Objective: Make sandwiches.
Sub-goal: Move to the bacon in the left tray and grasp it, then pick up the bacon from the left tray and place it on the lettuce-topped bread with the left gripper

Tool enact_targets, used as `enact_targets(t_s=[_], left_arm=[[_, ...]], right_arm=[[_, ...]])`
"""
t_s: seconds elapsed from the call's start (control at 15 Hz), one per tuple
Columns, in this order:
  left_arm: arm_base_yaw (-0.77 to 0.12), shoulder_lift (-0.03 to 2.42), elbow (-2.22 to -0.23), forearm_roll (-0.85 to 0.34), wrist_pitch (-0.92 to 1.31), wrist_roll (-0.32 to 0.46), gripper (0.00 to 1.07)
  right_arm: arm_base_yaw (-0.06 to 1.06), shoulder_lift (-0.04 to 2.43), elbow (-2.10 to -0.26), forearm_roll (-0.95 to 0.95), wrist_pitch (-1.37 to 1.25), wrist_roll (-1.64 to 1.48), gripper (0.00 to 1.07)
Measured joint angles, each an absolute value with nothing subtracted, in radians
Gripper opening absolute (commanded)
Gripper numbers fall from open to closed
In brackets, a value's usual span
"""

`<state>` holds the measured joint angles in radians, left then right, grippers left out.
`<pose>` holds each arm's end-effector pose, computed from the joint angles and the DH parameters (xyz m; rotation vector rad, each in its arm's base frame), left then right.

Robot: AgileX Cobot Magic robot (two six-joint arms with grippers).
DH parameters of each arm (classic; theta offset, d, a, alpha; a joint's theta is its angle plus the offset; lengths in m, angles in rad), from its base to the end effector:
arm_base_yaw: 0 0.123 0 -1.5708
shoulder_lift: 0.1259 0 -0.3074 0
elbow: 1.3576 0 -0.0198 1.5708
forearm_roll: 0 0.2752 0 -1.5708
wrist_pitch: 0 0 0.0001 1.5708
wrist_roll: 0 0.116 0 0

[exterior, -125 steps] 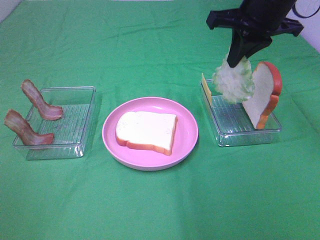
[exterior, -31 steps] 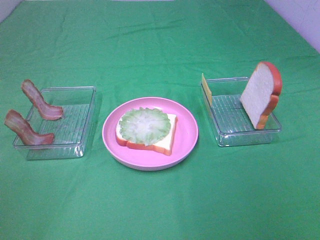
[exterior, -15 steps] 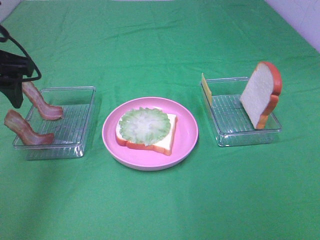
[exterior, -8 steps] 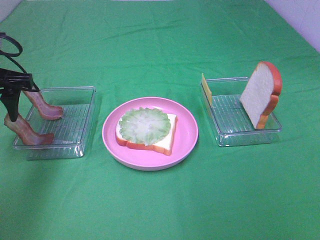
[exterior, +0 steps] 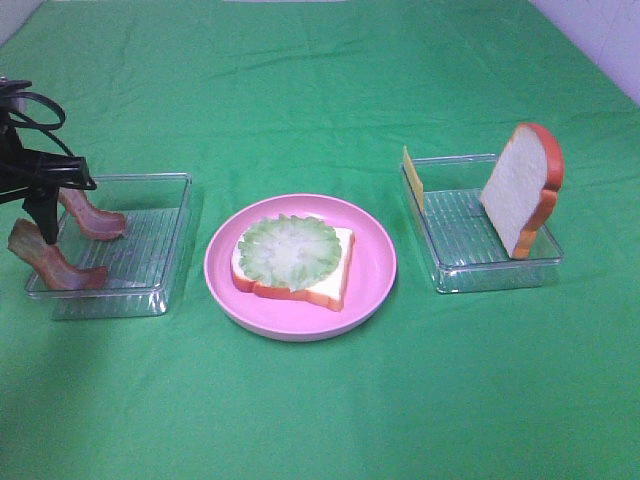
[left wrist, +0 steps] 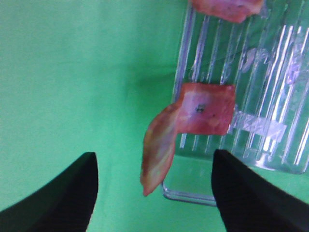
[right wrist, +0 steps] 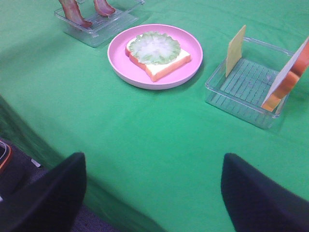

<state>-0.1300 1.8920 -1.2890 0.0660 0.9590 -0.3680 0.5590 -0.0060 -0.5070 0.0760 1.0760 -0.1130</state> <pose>0.3907 -0.0448 0.1664 -0.3070 3.0188 0.0462 0.0074 0.0138 0.2786 -0.6852 1.9473 0.3679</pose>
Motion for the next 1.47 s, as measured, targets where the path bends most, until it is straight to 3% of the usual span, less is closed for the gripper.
enact_targets(t_s=[0.2, 0.27, 0.53, 0.87, 1.07, 1.27, 1.47], left_arm=[[-0.130, 1.914, -1.289, 0.043, 0.931, -0.362, 0.51], [-0.130, 1.927, -1.289, 0.041, 0.931, -0.362, 0.36], [-0.130, 1.931, -1.300, 0.037, 0.931, -0.359, 0.02], [-0.130, 1.931, -1.306, 0.014, 0.931, -0.358, 0.00], [-0.130, 1.923, -1.314, -0.058, 0.930, -0.323, 0.00], [-0.130, 1.868, -1.358, -0.199, 0.915, -0.246, 0.00], [-0.130, 1.845, -1.367, -0.461, 0.848, -0.081, 0.00]], right_arm=[[0.559, -0.006, -0.507, 0.076, 1.076, -0.113, 0.74], [0.559, -0.006, -0.507, 0.076, 1.076, -0.113, 0.74], [0.559, -0.006, -0.507, 0.076, 1.076, -0.113, 0.74], [0.559, -0.006, -0.507, 0.076, 1.076, -0.113, 0.74], [0.559, -0.006, -0.507, 0.076, 1.076, -0.113, 0.74], [0.559, -0.006, -0.507, 0.076, 1.076, -0.113, 0.74], [0.559, -0.006, -0.507, 0.076, 1.076, -0.113, 0.74]])
